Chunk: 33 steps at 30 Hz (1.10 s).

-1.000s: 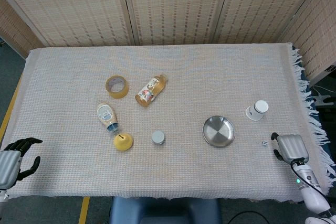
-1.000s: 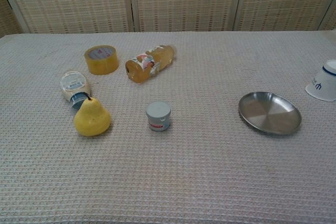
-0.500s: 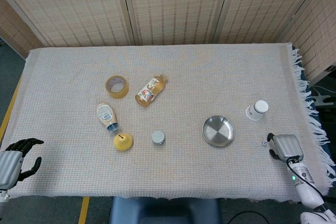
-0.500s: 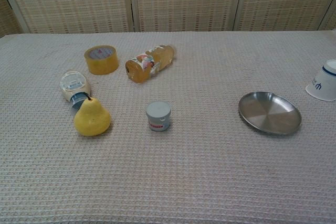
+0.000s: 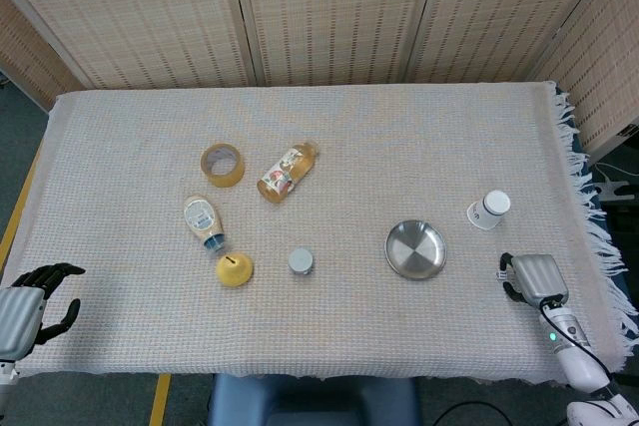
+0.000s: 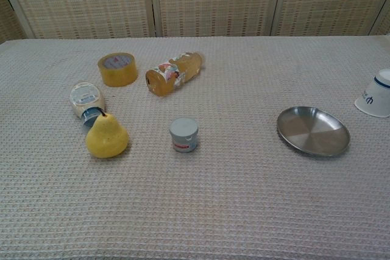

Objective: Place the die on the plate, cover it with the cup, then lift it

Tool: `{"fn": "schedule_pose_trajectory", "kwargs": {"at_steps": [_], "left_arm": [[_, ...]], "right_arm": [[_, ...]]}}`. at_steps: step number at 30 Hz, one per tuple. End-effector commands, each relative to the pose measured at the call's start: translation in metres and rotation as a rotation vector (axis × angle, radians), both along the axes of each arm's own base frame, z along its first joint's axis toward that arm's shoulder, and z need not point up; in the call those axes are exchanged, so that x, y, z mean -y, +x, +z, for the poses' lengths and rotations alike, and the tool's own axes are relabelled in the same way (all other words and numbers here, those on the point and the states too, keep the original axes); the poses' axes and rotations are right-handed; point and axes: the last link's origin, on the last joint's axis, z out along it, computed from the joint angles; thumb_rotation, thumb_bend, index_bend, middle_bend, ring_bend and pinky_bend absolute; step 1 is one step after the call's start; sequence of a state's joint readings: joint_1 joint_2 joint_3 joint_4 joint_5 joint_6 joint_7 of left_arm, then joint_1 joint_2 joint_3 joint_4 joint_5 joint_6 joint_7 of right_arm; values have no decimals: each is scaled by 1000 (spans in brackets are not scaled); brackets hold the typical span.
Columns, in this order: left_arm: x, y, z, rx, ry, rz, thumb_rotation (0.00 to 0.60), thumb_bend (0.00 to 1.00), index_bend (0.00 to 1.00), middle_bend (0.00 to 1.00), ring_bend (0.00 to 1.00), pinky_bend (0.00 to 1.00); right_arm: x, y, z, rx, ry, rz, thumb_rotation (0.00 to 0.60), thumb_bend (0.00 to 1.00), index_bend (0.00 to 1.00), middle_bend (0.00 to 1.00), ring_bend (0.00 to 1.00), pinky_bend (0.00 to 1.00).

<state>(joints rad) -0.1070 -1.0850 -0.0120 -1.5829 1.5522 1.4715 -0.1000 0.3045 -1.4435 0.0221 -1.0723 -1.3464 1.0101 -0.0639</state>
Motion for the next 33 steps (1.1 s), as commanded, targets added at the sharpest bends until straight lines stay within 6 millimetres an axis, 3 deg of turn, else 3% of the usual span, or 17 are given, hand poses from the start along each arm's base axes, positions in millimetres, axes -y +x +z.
{"fn": "schedule_pose_trajectory", "kwargs": {"at_steps": [1, 17, 28, 33], "left_arm": [[0, 0, 0, -1, -1, 0, 600, 429, 308, 291, 267, 348], [0, 0, 0, -2, -3, -1, 600, 430, 309, 291, 266, 348], [0, 0, -2, -7, -12, -1, 600, 428, 309, 291, 267, 348], [-1, 0, -1, -1, -11, 4, 600, 429, 309, 291, 272, 348]], "right_arm": [[1, 0, -1, 6, -5, 6, 600, 263, 473, 788, 852, 1000], [2, 4, -5, 68, -20, 51, 600, 268, 577, 810, 875, 1000], [13, 73, -16, 174, 23, 251, 600, 269, 583, 809, 875, 1000], [26, 88, -26, 171, 35, 278, 600, 268, 582, 810, 875, 1000]]}}
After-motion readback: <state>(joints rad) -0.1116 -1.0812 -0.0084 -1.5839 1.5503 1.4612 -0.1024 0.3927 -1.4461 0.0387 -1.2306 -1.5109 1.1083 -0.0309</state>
